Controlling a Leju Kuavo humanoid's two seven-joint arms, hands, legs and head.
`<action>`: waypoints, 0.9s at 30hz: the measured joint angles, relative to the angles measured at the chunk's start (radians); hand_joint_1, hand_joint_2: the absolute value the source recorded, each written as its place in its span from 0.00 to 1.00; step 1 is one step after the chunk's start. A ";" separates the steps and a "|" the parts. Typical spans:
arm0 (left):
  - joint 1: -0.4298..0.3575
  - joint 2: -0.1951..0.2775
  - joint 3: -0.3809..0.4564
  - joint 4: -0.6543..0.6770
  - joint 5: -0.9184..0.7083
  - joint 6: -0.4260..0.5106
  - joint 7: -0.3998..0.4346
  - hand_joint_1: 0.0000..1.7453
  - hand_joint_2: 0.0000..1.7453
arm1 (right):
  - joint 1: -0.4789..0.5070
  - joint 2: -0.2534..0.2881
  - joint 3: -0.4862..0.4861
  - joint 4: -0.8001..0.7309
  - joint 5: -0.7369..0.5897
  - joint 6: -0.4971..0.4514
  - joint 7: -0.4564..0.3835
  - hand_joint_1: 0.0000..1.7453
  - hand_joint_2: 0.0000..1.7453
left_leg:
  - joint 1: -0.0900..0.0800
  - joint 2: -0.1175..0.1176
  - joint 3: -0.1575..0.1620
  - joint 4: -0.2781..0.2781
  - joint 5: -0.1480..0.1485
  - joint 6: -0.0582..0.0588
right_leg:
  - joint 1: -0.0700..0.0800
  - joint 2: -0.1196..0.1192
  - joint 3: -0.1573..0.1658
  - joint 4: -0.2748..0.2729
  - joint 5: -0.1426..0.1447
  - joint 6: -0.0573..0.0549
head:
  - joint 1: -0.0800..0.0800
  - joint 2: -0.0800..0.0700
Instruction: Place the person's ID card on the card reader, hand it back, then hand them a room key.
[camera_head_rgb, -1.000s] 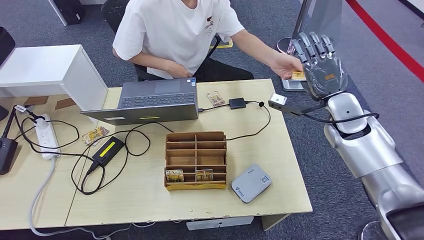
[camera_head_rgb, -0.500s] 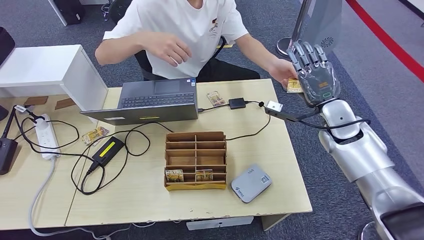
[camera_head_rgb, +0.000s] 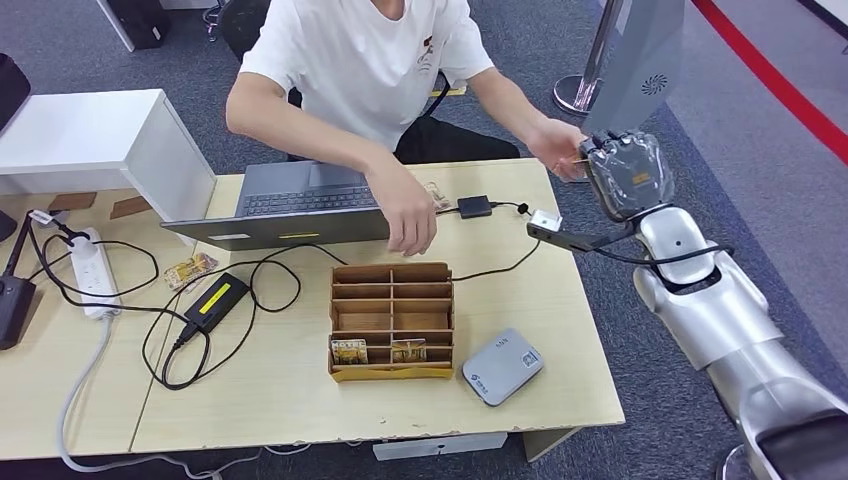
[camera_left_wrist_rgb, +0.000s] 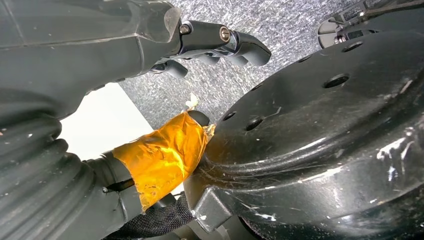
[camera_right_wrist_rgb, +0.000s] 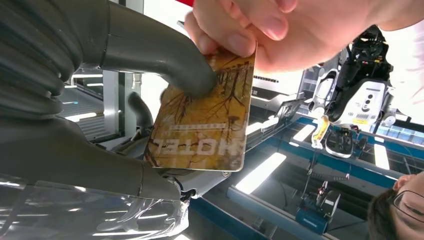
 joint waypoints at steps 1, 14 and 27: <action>0.000 0.000 0.000 0.000 0.000 0.000 -0.001 0.00 1.00 | 0.001 0.000 0.000 0.000 0.000 0.000 -0.001 1.00 1.00 | 0.000 0.000 0.000 0.000 0.000 0.000 | 0.000 0.000 0.000 0.000 0.000 0.000 | 0.000 0.000; 0.000 -0.003 -0.016 0.000 -0.016 -0.008 -0.039 0.00 1.00 | 0.034 -0.006 -0.017 -0.005 -0.030 -0.016 -0.013 1.00 1.00 | 0.000 0.000 0.001 0.001 0.000 0.000 | 0.000 0.000 0.000 0.000 0.000 0.000 | 0.000 0.000; 0.005 -0.013 -0.016 0.000 0.016 0.011 -0.015 0.00 1.00 | 0.370 -0.114 -0.207 -0.183 -0.093 -0.155 -0.092 1.00 1.00 | 0.000 -0.004 -0.001 0.000 -0.001 0.001 | 0.000 -0.004 0.001 -0.002 -0.001 0.001 | 0.000 0.000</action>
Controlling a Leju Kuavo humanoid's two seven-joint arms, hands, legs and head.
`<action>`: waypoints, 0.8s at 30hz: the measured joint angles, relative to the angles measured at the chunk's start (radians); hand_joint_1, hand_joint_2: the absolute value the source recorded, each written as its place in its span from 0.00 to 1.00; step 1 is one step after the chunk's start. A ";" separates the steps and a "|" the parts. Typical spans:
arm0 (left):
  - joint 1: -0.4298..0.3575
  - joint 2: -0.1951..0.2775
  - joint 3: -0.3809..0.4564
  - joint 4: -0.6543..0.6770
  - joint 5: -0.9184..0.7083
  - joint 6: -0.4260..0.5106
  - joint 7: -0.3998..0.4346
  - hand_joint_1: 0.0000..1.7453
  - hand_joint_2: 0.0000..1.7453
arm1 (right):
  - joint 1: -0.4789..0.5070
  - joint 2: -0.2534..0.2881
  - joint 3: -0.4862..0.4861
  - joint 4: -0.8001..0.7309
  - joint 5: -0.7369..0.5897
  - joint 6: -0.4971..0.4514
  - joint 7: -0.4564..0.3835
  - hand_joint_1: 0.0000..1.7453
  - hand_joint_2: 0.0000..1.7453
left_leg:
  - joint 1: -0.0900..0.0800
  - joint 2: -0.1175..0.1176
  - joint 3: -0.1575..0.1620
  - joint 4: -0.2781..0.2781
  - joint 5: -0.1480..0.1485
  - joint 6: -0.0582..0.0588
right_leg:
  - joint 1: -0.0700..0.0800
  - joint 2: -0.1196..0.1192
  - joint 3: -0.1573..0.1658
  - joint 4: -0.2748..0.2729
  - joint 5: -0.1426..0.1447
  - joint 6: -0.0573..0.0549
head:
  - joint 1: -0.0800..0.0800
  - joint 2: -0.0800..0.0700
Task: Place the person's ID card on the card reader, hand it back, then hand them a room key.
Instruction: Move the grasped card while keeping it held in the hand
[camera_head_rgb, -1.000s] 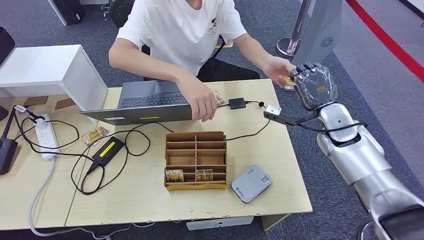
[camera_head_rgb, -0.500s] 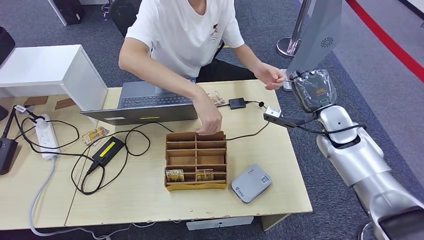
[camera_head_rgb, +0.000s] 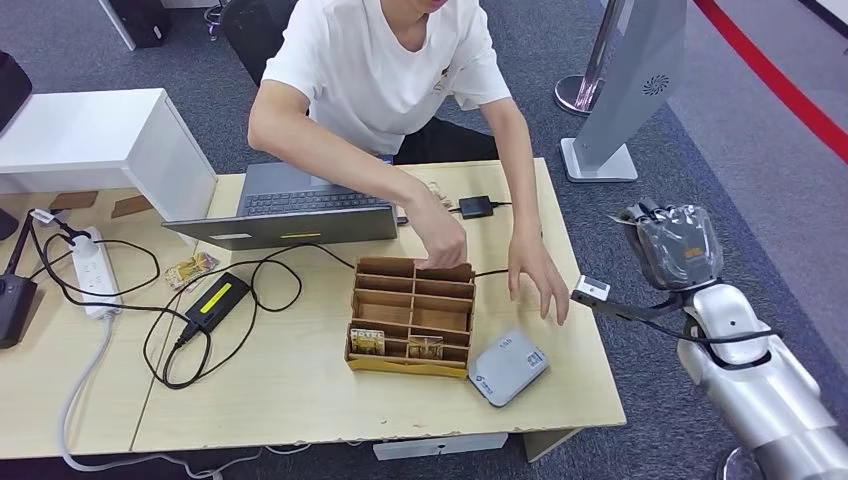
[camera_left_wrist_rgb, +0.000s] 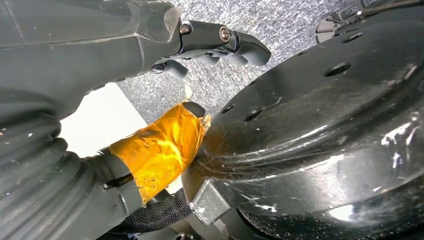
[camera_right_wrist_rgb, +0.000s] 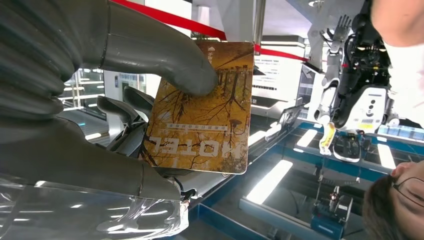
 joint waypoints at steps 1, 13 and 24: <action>0.000 0.000 0.000 0.000 0.002 0.001 0.001 0.00 1.00 | 0.024 -0.002 -0.016 -0.017 0.000 -0.003 -0.002 1.00 1.00 | 0.000 0.001 0.000 0.000 0.000 0.000 | 0.000 0.001 0.000 0.000 0.000 0.000 | 0.000 0.000; 0.002 -0.001 0.000 0.000 0.033 0.018 0.003 0.00 1.00 | 0.270 0.009 -0.125 -0.349 0.019 -0.021 0.007 1.00 1.00 | 0.000 0.001 0.000 0.000 0.000 0.000 | 0.000 0.001 0.000 0.000 0.000 0.000 | 0.000 0.000; 0.003 -0.001 0.000 0.000 0.041 0.027 0.003 0.00 1.00 | 0.425 0.027 -0.168 -0.539 0.039 -0.048 -0.002 1.00 1.00 | 0.000 0.001 0.000 0.000 -0.001 -0.001 | 0.000 0.001 0.000 0.000 -0.001 0.000 | 0.000 0.000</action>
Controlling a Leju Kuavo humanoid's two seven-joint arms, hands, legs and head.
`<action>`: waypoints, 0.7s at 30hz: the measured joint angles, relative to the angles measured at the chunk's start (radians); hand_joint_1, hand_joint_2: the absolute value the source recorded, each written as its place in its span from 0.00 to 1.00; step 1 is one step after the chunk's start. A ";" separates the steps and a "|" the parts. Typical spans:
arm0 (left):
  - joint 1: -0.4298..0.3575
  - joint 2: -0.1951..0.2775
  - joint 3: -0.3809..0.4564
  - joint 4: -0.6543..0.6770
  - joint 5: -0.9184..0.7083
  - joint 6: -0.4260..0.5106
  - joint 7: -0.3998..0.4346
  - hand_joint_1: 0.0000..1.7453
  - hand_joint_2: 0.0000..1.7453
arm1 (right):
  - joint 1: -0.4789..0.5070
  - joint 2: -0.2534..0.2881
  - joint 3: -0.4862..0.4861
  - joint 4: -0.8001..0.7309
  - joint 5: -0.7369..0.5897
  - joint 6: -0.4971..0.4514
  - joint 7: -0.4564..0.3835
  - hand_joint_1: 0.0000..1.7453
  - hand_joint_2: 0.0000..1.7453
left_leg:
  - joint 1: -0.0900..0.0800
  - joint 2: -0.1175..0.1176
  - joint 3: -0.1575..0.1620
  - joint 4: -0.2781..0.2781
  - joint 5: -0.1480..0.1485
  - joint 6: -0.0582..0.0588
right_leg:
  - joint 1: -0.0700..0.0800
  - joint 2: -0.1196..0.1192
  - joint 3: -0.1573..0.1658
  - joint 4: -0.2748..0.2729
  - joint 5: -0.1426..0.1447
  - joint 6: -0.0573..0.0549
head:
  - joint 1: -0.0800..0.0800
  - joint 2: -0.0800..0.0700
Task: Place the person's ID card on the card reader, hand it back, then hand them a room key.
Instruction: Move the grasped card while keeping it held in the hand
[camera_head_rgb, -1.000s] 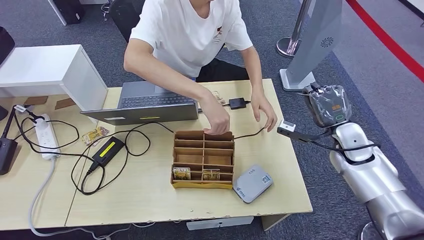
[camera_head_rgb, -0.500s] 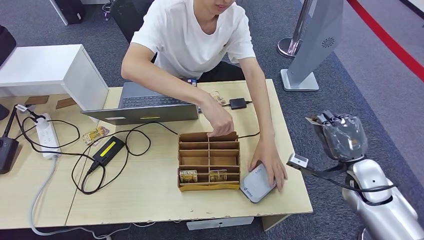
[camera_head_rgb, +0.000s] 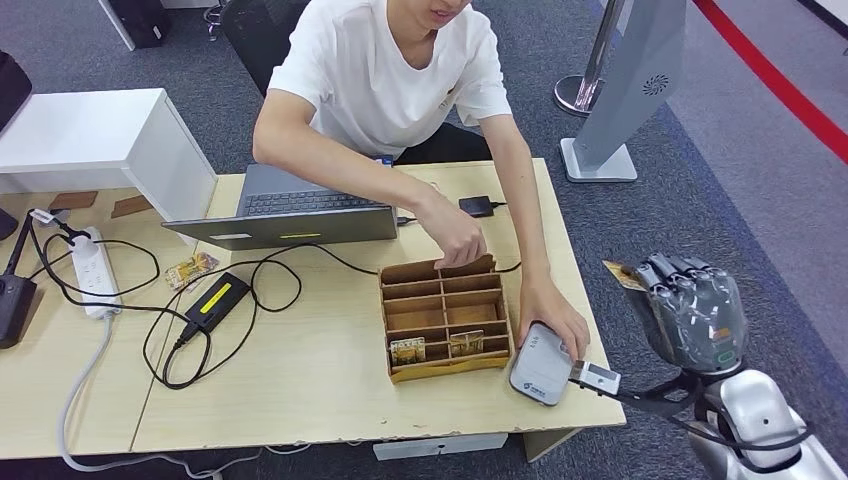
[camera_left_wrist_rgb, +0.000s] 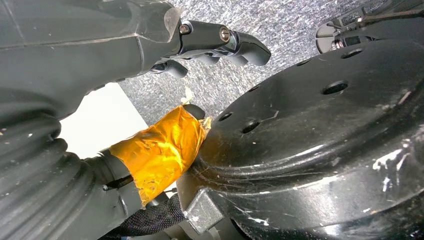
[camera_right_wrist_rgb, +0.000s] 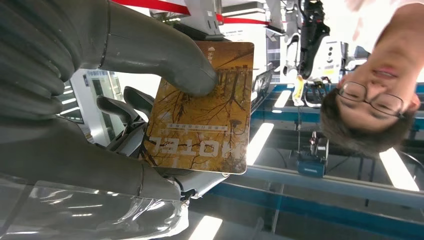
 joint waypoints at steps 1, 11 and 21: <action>0.000 0.000 0.000 0.000 0.000 0.000 0.000 0.00 1.00 | 0.000 0.000 0.000 -0.001 0.000 0.000 0.000 1.00 1.00 | 0.000 0.000 0.000 0.000 0.000 0.000 | 0.000 0.000 0.000 0.000 0.000 0.000 | 0.000 0.000; 0.000 0.000 0.000 0.000 0.007 0.004 0.000 0.00 1.00 | 0.161 0.014 -0.034 -0.164 0.059 -0.031 0.000 1.00 1.00 | 0.000 0.000 0.000 0.000 0.000 0.000 | 0.000 0.000 0.000 0.000 0.000 0.000 | 0.000 0.000; 0.000 -0.001 0.000 0.000 0.013 0.006 0.000 0.00 1.00 | 0.216 0.037 -0.019 -0.161 0.107 -0.051 0.030 1.00 1.00 | 0.000 0.000 0.000 0.000 0.000 0.000 | 0.000 0.000 0.000 0.000 0.000 0.000 | 0.000 0.000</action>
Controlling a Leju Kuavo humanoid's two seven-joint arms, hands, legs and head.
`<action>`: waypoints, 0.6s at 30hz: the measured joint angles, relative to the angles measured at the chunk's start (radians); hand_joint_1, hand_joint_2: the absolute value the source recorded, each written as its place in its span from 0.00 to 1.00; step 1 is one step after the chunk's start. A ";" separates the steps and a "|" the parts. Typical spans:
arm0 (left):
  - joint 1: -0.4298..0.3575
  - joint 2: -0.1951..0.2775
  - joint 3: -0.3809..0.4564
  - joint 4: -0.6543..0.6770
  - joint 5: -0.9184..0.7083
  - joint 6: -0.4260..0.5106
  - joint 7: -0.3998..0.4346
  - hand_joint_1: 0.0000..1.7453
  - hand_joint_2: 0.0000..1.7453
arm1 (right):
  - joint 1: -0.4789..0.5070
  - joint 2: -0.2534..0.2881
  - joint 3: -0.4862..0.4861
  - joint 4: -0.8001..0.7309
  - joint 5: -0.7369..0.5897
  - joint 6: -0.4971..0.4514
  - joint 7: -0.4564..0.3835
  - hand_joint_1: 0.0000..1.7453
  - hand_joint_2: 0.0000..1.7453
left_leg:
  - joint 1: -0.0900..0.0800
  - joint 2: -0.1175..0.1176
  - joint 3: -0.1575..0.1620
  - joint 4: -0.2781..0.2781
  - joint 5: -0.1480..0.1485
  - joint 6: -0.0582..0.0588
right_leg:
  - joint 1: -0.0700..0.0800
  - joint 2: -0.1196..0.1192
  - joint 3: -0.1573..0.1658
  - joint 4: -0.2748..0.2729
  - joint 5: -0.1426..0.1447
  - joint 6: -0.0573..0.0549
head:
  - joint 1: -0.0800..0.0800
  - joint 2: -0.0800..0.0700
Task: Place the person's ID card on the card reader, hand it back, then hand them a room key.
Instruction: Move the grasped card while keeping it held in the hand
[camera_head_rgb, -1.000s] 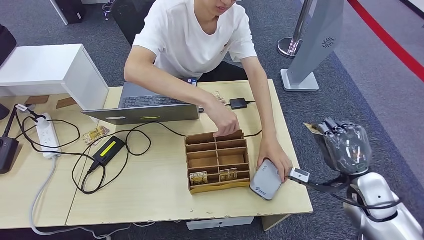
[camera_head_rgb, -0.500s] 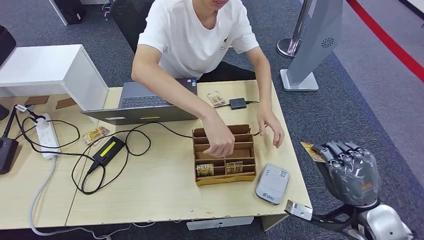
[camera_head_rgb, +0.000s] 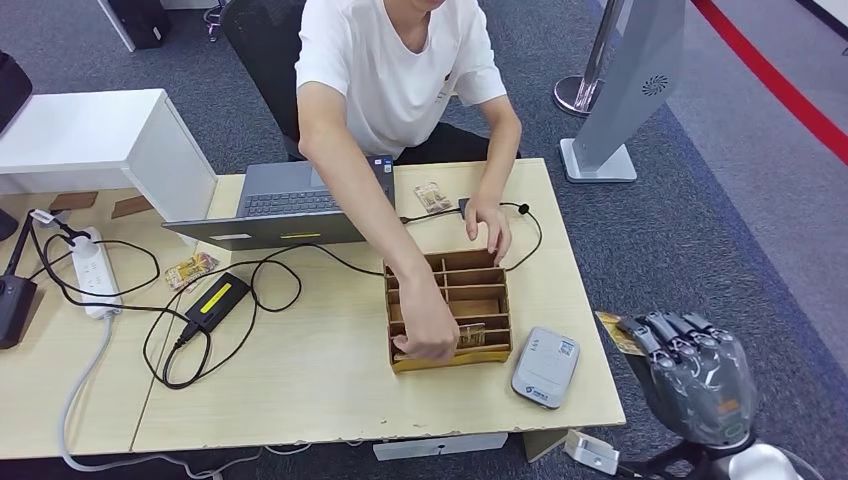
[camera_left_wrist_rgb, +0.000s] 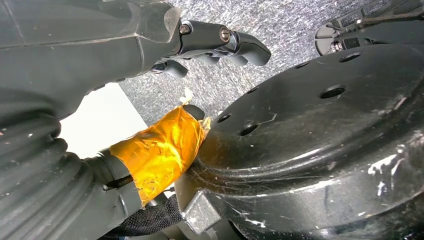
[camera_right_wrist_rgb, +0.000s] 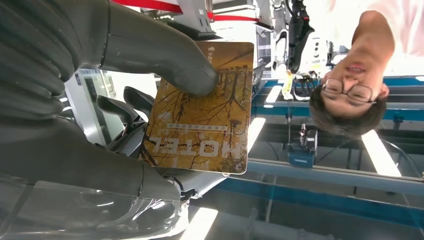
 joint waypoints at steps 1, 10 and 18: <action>0.000 0.000 0.000 0.000 0.001 0.000 0.000 0.00 1.00 | 0.002 0.002 0.003 0.003 0.004 -0.002 0.003 1.00 1.00 | 0.000 0.000 0.000 0.000 0.000 0.000 | 0.000 0.000 0.000 0.000 0.000 0.000 | 0.000 0.000; 0.000 0.000 0.000 0.000 0.002 0.001 0.000 0.00 1.00 | 0.007 0.016 0.025 0.020 0.011 -0.003 0.015 1.00 1.00 | 0.000 0.000 0.000 0.000 0.000 0.000 | 0.000 0.000 0.000 0.000 0.000 0.000 | 0.000 0.000; 0.000 0.000 0.000 0.000 0.004 0.004 -0.003 0.00 1.00 | 0.000 0.057 0.081 0.115 0.084 -0.051 0.075 1.00 1.00 | 0.000 0.000 0.000 0.000 0.000 0.000 | 0.000 0.000 0.000 0.000 0.000 0.000 | 0.000 0.000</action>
